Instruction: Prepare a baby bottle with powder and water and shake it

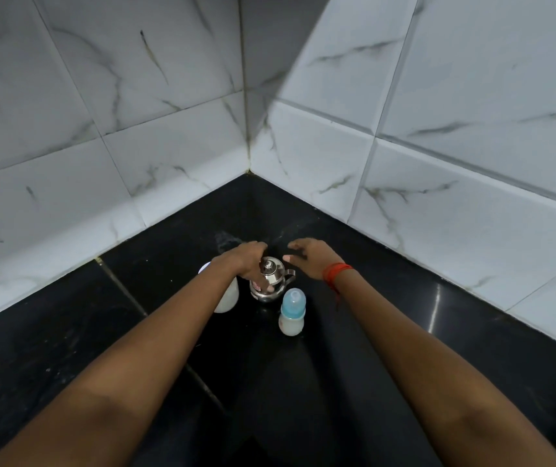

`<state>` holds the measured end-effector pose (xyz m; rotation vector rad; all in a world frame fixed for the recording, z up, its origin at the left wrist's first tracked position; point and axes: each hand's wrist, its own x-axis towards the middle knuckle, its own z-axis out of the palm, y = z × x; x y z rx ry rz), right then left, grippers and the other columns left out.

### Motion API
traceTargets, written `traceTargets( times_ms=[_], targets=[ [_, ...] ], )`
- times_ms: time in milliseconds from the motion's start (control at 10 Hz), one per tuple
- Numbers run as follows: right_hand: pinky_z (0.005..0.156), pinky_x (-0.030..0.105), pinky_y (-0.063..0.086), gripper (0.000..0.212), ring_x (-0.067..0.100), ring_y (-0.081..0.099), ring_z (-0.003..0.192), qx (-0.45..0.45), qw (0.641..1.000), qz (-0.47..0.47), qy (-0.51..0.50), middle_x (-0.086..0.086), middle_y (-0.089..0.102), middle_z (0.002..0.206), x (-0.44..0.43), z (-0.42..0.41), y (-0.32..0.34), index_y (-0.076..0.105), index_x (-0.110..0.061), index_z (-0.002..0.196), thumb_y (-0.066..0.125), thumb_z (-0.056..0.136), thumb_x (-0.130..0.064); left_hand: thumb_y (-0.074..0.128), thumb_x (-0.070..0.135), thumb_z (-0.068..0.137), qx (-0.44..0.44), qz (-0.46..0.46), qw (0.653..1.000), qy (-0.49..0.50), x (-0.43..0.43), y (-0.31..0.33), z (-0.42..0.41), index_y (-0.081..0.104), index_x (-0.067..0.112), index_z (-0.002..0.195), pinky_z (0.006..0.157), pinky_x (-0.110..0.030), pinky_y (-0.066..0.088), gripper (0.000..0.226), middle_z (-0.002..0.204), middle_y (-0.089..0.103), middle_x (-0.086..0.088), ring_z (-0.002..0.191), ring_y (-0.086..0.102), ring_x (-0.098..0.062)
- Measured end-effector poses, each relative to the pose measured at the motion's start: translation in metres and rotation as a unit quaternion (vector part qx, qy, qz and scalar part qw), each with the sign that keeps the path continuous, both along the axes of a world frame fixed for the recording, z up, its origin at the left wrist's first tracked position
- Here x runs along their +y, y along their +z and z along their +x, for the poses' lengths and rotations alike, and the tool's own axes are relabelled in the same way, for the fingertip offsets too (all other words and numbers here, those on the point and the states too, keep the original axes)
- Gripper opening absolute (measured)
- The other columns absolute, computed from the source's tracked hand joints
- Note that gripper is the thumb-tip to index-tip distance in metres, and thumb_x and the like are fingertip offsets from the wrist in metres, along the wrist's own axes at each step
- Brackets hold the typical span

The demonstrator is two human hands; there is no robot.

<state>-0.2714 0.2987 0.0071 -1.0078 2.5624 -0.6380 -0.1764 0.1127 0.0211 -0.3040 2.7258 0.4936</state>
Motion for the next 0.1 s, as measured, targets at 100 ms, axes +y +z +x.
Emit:
traceTargets(
  times_ms=[100],
  targets=[
    [0.115,0.048,0.036,0.072,0.029,0.042,0.14,0.176,0.984,-0.009,-0.026,0.008,0.045,0.155,0.0019,-0.0008,0.0226,0.04,-0.019,0.152,0.052,0.095,-0.06,0.082,0.05,0.083,0.07,-0.055,0.996,0.012,0.0037,0.0274,-0.0024,0.029,0.009,0.159,0.124,-0.045,0.032,0.102,0.166,0.031,-0.013,0.152,0.032,-0.031]
  ],
)
